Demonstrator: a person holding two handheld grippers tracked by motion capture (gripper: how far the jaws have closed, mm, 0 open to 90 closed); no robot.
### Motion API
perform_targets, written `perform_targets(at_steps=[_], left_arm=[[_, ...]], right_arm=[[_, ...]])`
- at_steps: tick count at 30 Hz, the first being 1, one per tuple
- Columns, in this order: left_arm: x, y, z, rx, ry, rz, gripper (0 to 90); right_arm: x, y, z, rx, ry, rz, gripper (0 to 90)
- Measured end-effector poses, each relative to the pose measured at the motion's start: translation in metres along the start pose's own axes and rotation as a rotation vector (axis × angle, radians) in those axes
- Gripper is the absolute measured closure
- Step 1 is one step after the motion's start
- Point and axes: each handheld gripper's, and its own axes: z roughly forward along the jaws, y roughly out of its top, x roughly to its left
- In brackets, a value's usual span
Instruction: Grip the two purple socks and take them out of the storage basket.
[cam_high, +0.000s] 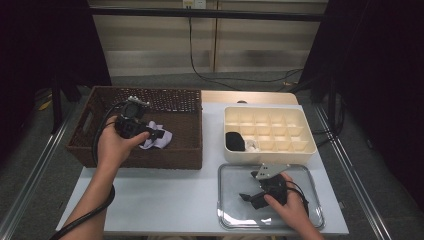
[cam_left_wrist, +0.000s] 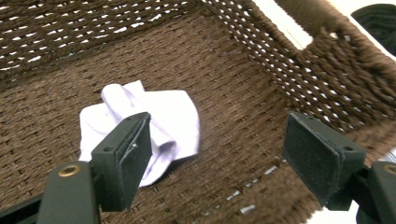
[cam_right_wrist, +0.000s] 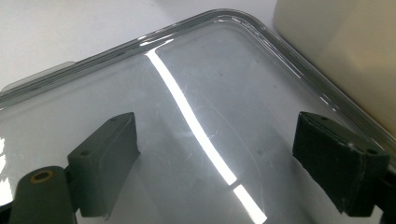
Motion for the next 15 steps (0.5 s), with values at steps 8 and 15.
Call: perform_targets(at_steps=[8, 15], left_arm=[[0.012, 0.002, 0.011, 0.007, -0.003, -0.029, 23.8], [0.019, 0.003, 0.016, 0.005, 0.004, -0.042, 23.8]], right_arm=[[0.0, 0.0, 0.0, 0.0, 0.001, -0.001, 13.5], [0.0, 0.0, 0.0, -0.001, 0.004, 0.0, 13.5]])
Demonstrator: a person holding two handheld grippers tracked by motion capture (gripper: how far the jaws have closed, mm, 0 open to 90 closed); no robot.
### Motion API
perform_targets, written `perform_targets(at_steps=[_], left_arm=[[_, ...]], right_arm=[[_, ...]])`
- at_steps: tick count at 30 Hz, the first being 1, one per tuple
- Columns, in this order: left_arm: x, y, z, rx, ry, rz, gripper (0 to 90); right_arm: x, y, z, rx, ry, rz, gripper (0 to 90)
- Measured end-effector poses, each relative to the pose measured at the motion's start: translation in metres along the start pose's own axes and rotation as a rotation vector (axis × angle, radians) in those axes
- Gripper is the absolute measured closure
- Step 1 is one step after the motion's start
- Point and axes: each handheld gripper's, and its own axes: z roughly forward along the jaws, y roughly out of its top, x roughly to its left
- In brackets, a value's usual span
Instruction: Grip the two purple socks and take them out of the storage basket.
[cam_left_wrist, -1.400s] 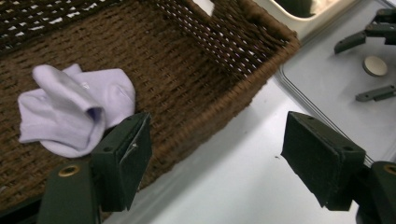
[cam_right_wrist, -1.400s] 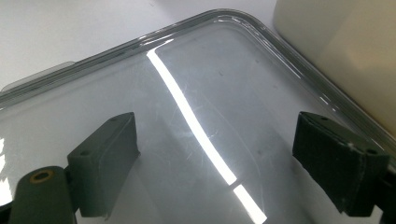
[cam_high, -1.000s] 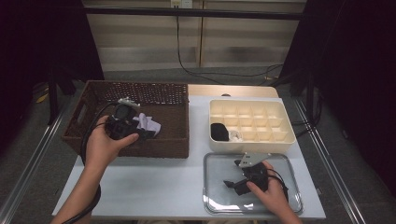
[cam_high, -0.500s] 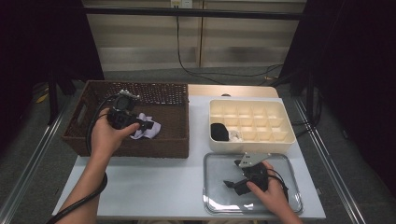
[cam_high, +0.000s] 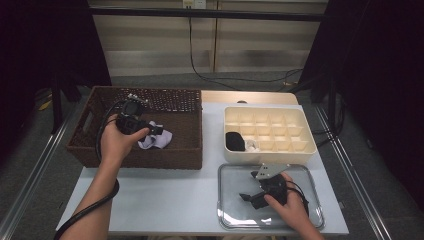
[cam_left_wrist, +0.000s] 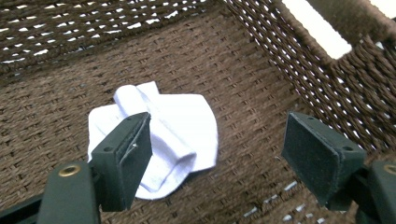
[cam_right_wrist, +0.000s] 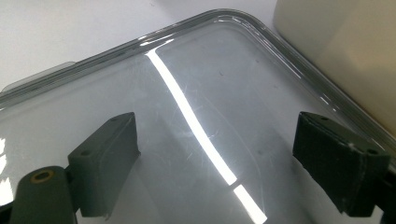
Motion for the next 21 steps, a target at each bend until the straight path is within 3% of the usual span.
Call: perform_targets(at_steps=[14, 21], left_arm=[[0.015, 0.001, 0.015, 0.04, 0.023, -0.047, 23.9], [0.016, 0.002, 0.018, 0.049, 0.033, -0.041, 23.9]], right_arm=[[0.0, 0.0, 0.0, 0.0, 0.0, 0.0, 13.5], [0.0, 0.0, 0.0, 0.0, 0.0, 0.0, 13.5]])
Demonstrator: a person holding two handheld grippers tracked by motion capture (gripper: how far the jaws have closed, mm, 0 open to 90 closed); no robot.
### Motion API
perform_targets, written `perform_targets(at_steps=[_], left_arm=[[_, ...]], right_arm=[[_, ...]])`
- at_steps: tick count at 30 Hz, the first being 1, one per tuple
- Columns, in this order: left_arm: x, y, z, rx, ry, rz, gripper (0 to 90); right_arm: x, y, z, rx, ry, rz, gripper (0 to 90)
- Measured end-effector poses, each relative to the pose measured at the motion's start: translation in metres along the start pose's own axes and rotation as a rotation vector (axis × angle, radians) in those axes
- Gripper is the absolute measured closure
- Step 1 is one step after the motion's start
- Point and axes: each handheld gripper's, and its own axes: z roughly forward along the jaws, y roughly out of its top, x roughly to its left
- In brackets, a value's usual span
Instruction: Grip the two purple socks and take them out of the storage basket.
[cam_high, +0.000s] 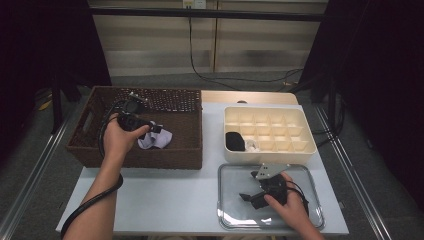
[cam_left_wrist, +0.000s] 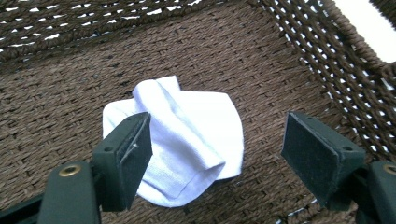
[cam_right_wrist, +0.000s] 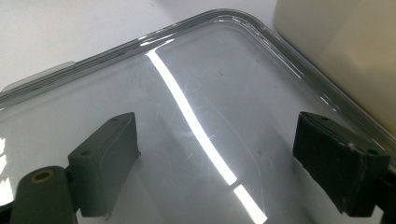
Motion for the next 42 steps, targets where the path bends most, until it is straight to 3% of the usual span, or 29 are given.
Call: perform_targets(at_steps=[17, 27, 31, 37, 38, 42], left_arm=[[0.006, 0.002, 0.013, 0.04, 0.0, -0.02, 24.6], [0.01, 0.013, 0.01, 0.028, 0.018, -0.008, 24.7], [0.01, 0.018, 0.012, 0.019, 0.007, -0.005, 24.8], [0.012, 0.014, 0.03, 0.075, 0.029, -0.017, 27.7], [0.011, 0.015, 0.033, 0.079, 0.036, 0.007, 29.5], [0.009, 0.016, 0.038, 0.117, 0.057, 0.035, 37.3]], right_arm=[[0.0, 0.0, 0.0, 0.0, 0.0, 0.0, 13.5], [0.0, 0.0, 0.0, 0.0, 0.001, 0.002, 13.5], [0.0, 0.0, 0.0, 0.0, 0.001, 0.002, 13.5], [0.0, 0.0, 0.0, -0.001, 0.001, 0.001, 13.5], [0.0, 0.0, 0.0, 0.0, 0.001, 0.004, 13.5], [0.0, 0.0, 0.0, 0.0, 0.001, 0.004, 13.5]])
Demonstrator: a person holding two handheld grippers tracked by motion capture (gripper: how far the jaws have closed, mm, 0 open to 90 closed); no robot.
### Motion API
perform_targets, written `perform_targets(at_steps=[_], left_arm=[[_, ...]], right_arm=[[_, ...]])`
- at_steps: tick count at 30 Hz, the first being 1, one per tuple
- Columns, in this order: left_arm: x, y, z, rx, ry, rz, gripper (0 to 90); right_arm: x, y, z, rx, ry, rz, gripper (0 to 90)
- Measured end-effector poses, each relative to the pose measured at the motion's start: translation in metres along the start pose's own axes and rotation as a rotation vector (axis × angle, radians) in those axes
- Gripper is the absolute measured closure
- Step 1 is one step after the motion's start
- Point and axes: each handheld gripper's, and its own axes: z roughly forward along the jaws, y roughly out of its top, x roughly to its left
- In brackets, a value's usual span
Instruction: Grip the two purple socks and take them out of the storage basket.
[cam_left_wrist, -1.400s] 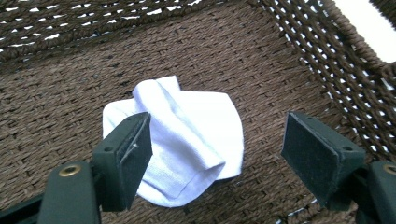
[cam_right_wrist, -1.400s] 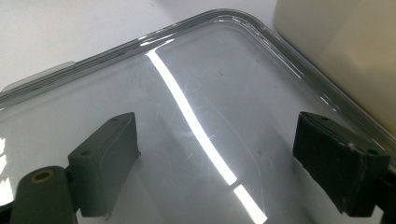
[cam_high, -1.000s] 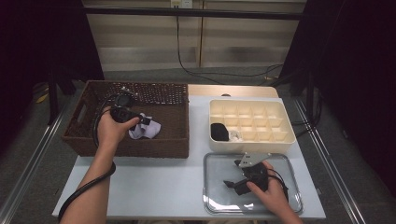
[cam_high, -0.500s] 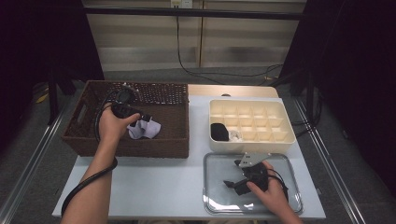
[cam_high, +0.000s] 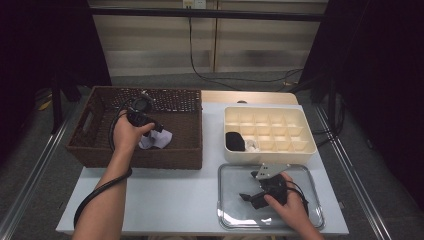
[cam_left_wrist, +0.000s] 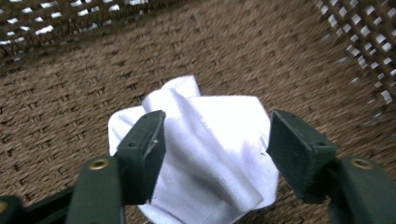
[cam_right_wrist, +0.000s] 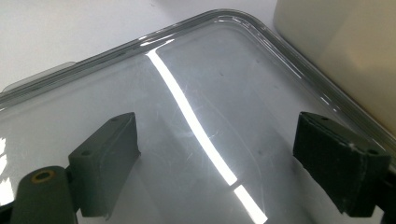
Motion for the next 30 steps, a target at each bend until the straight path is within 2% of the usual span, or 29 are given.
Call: perform_targets(at_steps=[2, 4, 6, 7, 9, 11, 16, 18, 20, 22, 23, 24, 27, 28, 30], left_arm=[[0.001, 0.0, 0.002, 0.001, 0.003, -0.001, 37.7], [0.002, 0.0, 0.005, 0.008, 0.026, -0.02, 39.2], [0.002, -0.001, 0.008, 0.002, 0.003, -0.044, 40.5], [0.003, -0.002, 0.009, 0.009, 0.004, -0.041, 42.2], [0.004, -0.003, 0.013, 0.009, 0.0, -0.06, 43.5], [0.005, -0.006, 0.019, 0.032, -0.003, -0.082, 49.8], [0.005, -0.005, 0.017, 0.047, 0.019, -0.075, 76.7], [0.004, -0.002, 0.014, 0.046, 0.026, -0.064, 80.2], [0.003, 0.003, 0.005, 0.064, 0.028, -0.081, 84.4], [0.002, 0.006, -0.004, 0.059, 0.013, -0.073, 86.1], [0.0, 0.009, -0.014, 0.051, 0.019, -0.071, 86.2], [0.0, 0.009, -0.014, 0.051, 0.019, -0.071, 86.3], [-0.001, 0.012, -0.029, 0.022, -0.005, -0.088, 86.4], [-0.001, 0.012, -0.035, 0.015, -0.013, -0.074, 86.4], [-0.003, 0.013, -0.041, 0.006, -0.027, -0.08, 86.4]], right_arm=[[0.0, 0.0, 0.0, 0.0, 0.0, 0.0, 13.5], [0.0, 0.0, 0.0, 0.0, -0.003, -0.002, 13.5], [0.0, 0.0, 0.0, 0.0, 0.0, 0.0, 13.5], [0.0, 0.0, 0.0, 0.0, 0.0, 0.0, 13.5], [0.0, 0.0, 0.0, 0.0, -0.001, -0.001, 13.5], [0.0, 0.0, 0.0, 0.0, -0.002, -0.002, 13.5], [0.0, 0.0, 0.0, -0.001, 0.0, -0.004, 13.5], [0.0, 0.0, 0.0, -0.001, 0.001, -0.003, 13.5], [0.0, 0.0, 0.0, -0.001, 0.001, -0.003, 13.5], [0.0, 0.0, 0.0, -0.001, 0.002, -0.003, 13.5], [0.0, 0.0, 0.0, 0.0, 0.002, 0.0, 13.5], [0.0, 0.0, 0.0, 0.0, 0.002, 0.0, 13.5], [0.0, 0.0, 0.0, -0.001, 0.002, -0.002, 13.5], [0.0, 0.0, 0.0, -0.002, 0.003, -0.002, 13.5], [0.0, 0.0, 0.0, -0.002, 0.003, -0.002, 13.5]])
